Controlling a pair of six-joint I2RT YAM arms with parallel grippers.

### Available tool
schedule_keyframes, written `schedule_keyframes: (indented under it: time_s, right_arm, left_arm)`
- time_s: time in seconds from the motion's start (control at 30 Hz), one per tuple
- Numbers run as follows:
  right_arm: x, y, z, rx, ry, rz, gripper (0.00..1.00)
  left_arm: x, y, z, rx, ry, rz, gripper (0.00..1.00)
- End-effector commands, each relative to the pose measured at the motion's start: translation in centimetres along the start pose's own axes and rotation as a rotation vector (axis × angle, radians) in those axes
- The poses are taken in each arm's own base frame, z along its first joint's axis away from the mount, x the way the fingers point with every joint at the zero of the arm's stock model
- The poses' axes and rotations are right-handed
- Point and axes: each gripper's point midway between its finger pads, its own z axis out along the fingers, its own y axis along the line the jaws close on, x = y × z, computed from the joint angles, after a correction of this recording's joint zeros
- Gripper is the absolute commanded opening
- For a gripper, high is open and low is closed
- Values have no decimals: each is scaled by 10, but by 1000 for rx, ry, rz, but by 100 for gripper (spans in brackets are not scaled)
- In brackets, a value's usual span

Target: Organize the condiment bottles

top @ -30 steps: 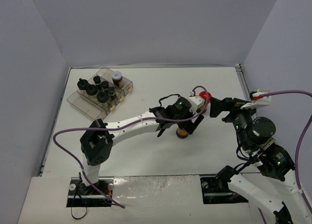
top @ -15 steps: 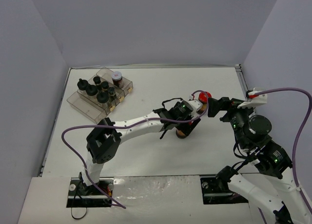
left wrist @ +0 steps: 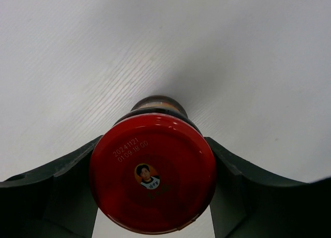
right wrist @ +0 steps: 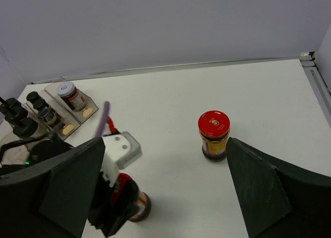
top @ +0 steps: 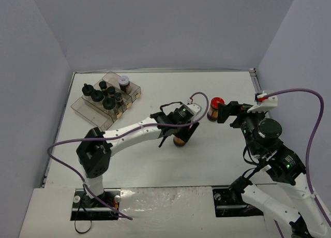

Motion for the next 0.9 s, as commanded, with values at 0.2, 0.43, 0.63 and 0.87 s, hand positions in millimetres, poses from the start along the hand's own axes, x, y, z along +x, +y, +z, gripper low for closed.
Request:
schedule_keyframes:
  time_s: [0.2,0.43,0.63,0.87]
  right_arm:
    - [-2,38,37,-95,18,-11,100]
    - [4,54,46,-159,39,-17,100]
    - [13,60,47,-194,60,-25,100]
    - [18,59,43,-200,65,-25,100]
  left_arm:
    - [-60,177,-189,-325,-328,-343,0]
    - [-12,293,-250,-577,-330,-568,0]
    - [15,365,-268,-698,-335,-736,0]
    - [32,431,-279,-796,-354,-871,0]
